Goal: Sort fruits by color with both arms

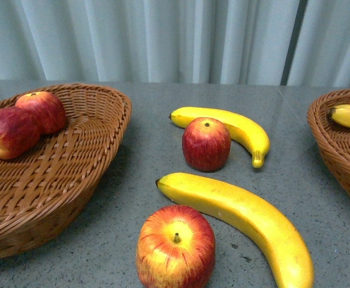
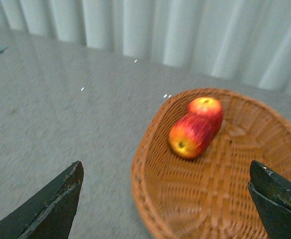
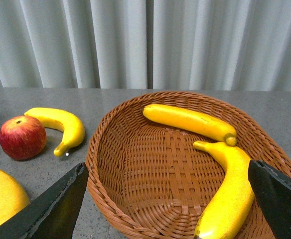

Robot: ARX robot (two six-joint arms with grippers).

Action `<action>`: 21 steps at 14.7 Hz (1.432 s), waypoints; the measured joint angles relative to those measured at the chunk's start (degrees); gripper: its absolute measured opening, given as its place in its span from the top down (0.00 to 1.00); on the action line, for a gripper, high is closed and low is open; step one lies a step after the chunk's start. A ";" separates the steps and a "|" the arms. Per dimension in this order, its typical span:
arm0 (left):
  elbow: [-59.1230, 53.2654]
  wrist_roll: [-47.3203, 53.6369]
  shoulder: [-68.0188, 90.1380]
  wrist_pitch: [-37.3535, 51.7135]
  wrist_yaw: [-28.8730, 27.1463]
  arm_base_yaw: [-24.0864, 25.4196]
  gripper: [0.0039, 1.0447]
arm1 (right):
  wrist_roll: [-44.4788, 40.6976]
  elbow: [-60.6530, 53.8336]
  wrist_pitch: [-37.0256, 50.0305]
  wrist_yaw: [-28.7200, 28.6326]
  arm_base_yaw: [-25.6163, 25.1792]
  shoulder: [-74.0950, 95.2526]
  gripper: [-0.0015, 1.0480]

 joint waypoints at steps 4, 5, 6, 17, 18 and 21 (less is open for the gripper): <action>12.26 13.22 32.94 18.88 20.83 -6.43 0.06 | 0.00 0.00 0.00 0.00 0.00 0.00 0.06; 14.93 15.17 38.34 19.12 24.48 -9.64 0.06 | 0.00 0.00 -0.04 0.00 0.00 0.00 0.06; 16.72 16.17 42.71 19.17 27.71 -13.20 0.06 | 0.00 0.00 -0.02 0.00 0.00 0.00 0.06; 14.99 11.26 53.79 17.40 26.58 -25.99 0.06 | 0.00 0.00 0.00 0.00 0.00 0.00 0.06; 14.32 10.84 53.79 17.14 26.45 -26.01 0.06 | 0.02 0.00 0.00 0.00 0.00 0.00 0.06; 11.21 9.73 55.08 18.51 28.74 -26.10 0.06 | 0.00 0.00 0.00 0.00 0.00 0.00 0.06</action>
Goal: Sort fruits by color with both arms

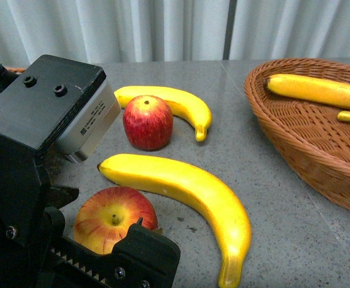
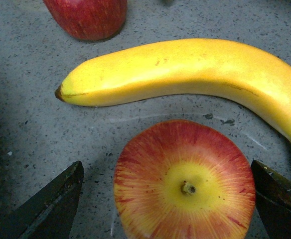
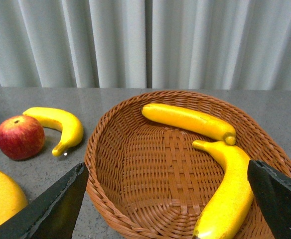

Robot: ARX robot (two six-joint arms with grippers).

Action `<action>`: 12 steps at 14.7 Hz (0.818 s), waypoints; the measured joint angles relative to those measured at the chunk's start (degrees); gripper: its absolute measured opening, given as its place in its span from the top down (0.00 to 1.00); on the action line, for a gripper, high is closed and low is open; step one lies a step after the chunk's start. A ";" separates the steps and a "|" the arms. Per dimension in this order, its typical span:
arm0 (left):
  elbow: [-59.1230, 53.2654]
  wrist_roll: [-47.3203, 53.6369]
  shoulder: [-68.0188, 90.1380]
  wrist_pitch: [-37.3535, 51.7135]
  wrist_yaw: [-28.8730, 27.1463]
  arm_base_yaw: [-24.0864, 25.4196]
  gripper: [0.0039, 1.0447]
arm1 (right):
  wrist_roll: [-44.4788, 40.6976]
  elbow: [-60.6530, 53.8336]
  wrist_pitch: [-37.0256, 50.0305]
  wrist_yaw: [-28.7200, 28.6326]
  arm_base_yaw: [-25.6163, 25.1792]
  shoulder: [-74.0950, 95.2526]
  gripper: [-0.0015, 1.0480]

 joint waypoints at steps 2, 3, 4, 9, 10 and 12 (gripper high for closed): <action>-0.31 -0.39 0.59 1.84 1.53 0.13 0.06 | 0.00 0.00 0.00 0.00 0.00 0.00 0.06; -0.37 -0.33 0.63 2.08 1.81 0.22 0.15 | 0.00 0.00 0.00 0.00 0.00 0.00 0.06; -0.50 -0.22 0.63 1.99 1.90 0.24 0.30 | 0.00 0.00 0.00 0.00 0.00 0.00 0.06; 1.14 4.61 -10.16 -3.56 -4.81 8.24 0.41 | 0.00 0.00 -0.02 0.00 0.00 0.00 0.06; 2.27 4.87 -12.37 -2.60 -7.87 11.63 0.41 | 0.00 0.00 0.00 -0.02 0.00 0.00 0.06; 2.54 4.46 -16.02 -1.99 -10.75 20.04 0.41 | 0.00 0.00 -0.02 0.00 0.00 0.00 0.06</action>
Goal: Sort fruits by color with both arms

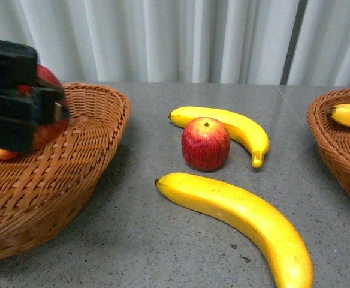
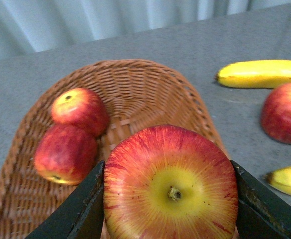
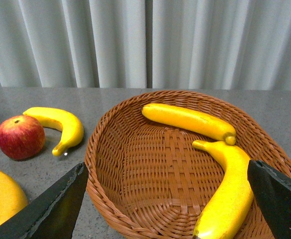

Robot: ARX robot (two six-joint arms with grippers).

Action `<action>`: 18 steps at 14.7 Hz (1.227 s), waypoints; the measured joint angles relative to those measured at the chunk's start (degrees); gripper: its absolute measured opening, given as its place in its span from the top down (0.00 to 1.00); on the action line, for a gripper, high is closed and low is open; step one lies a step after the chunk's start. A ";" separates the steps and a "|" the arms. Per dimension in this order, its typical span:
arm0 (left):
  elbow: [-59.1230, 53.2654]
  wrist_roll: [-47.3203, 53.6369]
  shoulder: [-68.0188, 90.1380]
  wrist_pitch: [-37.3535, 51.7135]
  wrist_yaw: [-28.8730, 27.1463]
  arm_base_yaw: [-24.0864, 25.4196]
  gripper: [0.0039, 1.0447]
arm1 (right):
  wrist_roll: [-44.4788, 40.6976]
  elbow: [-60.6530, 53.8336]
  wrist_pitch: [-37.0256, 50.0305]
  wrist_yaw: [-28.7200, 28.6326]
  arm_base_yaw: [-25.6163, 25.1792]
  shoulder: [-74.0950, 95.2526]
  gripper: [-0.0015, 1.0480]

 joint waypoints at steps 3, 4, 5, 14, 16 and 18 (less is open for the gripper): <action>-0.42 -3.26 -1.57 -2.51 1.27 6.67 0.41 | 0.00 0.00 0.02 0.00 0.00 0.00 0.06; -1.18 -4.68 -0.83 -2.99 2.34 7.72 0.41 | 0.00 0.00 0.00 0.00 0.00 0.00 0.06; -1.73 -5.75 -0.15 -3.04 3.45 8.04 0.41 | 0.00 0.00 0.00 0.00 0.00 0.00 0.06; 1.22 -7.30 1.51 -0.17 4.85 3.37 0.06 | 0.00 0.00 0.00 0.00 0.00 0.00 0.06; 7.52 -5.46 6.99 1.79 8.35 1.31 0.06 | 0.00 0.00 0.00 -0.02 0.00 0.00 0.06; 15.17 -2.29 17.18 1.51 13.14 -0.11 0.06 | 0.00 0.00 0.02 -0.02 0.00 0.00 0.06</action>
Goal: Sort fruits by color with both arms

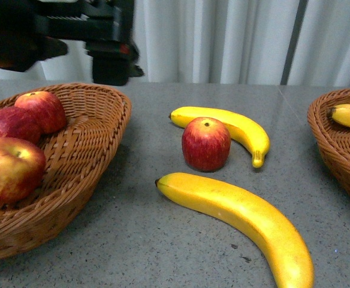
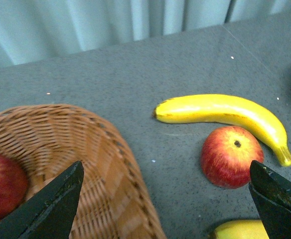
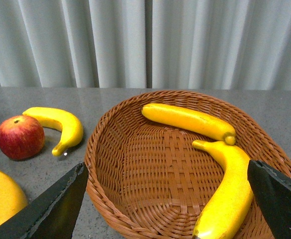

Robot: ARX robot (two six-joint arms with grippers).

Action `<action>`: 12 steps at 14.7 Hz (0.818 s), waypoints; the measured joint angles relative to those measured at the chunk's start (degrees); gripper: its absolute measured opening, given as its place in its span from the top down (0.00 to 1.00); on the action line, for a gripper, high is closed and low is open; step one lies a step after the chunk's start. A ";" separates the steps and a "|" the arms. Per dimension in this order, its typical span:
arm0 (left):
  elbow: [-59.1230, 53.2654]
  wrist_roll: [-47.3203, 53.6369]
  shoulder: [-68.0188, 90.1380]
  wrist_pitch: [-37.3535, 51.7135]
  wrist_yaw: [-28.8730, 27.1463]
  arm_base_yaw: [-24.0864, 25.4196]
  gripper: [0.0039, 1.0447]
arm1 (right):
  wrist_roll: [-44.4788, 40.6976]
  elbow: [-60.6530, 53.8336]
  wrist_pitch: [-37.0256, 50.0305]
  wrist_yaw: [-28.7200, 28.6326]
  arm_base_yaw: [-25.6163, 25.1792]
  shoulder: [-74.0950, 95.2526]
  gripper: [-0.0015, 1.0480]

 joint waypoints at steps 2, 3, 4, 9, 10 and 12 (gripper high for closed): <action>8.81 3.63 11.08 -0.22 3.17 -1.95 0.06 | 0.00 0.00 0.00 0.02 0.00 0.00 0.06; 13.42 5.73 16.11 -1.14 5.20 -3.48 0.06 | 0.00 0.00 0.00 0.02 0.00 0.00 0.06; 16.17 7.28 19.17 -1.46 6.54 -4.46 0.06 | 0.00 0.00 -0.02 0.02 0.00 0.00 0.06; 22.14 10.23 30.03 -2.43 10.56 -6.49 0.06 | 0.00 0.00 -0.02 0.00 0.00 0.00 0.06; 22.14 10.21 30.62 -2.16 10.99 -6.75 0.06 | 0.00 0.00 0.00 0.02 0.00 0.00 0.06; 22.14 10.23 31.78 -1.97 11.19 -7.02 0.06 | 0.00 0.00 -0.02 0.02 0.00 0.00 0.06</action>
